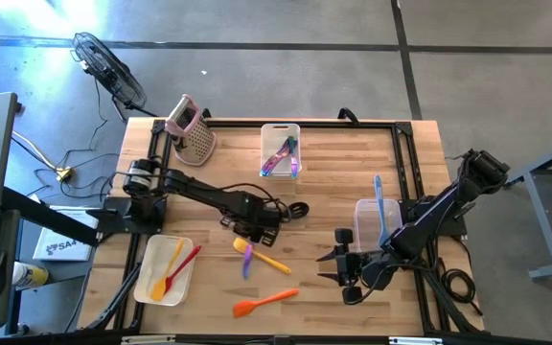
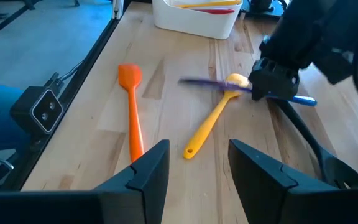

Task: Pick & Place Kitchen Items
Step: Put the blue table knife into the top white bin

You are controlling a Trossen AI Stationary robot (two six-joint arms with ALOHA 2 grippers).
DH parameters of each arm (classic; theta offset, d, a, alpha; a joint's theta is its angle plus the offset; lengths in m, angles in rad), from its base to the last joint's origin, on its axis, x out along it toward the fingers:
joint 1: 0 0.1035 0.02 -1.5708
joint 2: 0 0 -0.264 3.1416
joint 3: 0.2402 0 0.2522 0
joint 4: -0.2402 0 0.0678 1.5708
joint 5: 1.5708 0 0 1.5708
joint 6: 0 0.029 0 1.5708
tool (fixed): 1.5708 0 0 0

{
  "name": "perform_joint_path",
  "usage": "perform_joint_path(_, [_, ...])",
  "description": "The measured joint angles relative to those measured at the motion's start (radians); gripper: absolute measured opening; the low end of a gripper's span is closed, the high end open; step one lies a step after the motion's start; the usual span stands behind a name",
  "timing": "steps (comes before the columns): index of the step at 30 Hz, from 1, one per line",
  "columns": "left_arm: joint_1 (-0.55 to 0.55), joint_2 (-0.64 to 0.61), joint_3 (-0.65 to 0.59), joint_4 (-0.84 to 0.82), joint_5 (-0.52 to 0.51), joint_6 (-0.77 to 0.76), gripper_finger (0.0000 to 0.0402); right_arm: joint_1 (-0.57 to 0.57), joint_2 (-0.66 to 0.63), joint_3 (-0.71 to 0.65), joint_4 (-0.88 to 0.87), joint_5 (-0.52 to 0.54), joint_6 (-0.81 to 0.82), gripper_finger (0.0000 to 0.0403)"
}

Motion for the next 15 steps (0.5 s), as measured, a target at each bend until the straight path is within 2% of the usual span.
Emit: perform_joint_path(15, [0.001, 0.044, 0.005, -0.012, 0.051, 0.001, 0.0097, 0.0, 0.0, 0.0, -0.001, 0.0, -0.001, 0.0157])
